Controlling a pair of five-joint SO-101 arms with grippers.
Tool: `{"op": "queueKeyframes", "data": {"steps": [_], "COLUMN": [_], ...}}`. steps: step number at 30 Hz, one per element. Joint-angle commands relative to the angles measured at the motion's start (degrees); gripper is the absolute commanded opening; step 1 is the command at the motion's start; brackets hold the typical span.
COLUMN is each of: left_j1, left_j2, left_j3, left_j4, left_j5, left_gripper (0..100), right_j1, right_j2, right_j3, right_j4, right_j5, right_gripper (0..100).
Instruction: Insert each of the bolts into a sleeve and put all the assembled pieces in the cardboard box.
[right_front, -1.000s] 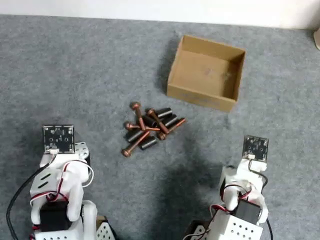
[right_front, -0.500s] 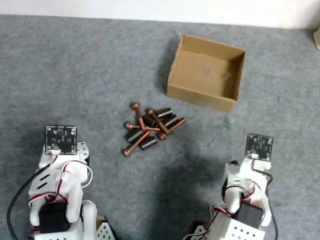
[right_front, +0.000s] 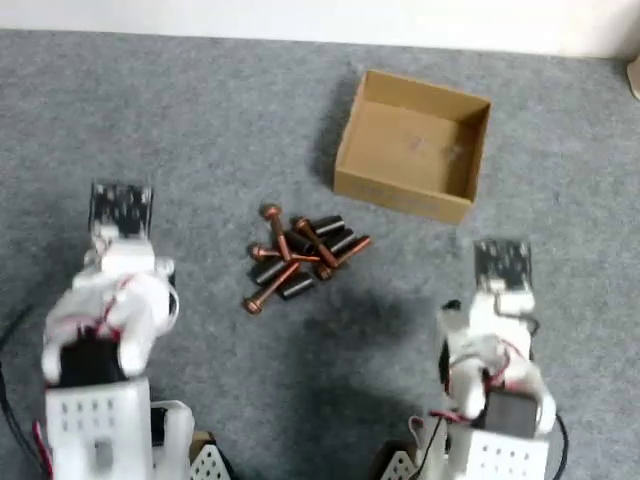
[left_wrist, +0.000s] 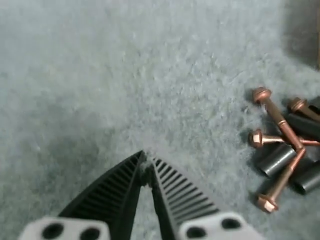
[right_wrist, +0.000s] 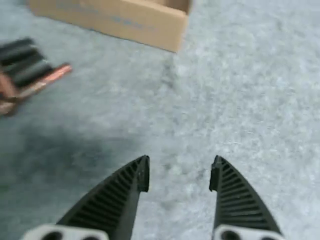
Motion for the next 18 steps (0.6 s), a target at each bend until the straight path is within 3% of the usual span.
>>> {"op": "queueKeyframes", "data": {"steps": [1,8,15,18], "left_j1": [0.0,5.9,8.3,7.3], "left_j2": [13.9,23.3,23.6,23.6], "left_j3": [-10.2,-13.8,1.8,5.6], "left_j4": [-1.4,-5.9,-26.2,-30.4], "left_j5": [3.7,6.4,6.3,6.3], "left_gripper": [1,1,1,1], "right_j1": [-6.8,-18.3,-28.0,-31.1], "right_j2": [18.7,45.4,60.2,64.8], "right_j3": [-12.7,-27.9,-30.9,-31.3], "right_j4": [0.3,-5.3,-16.8,-17.9], "right_j5": [-2.4,-3.7,-3.6,-4.0], "right_gripper": [18.8,18.8,18.8,18.8]}}
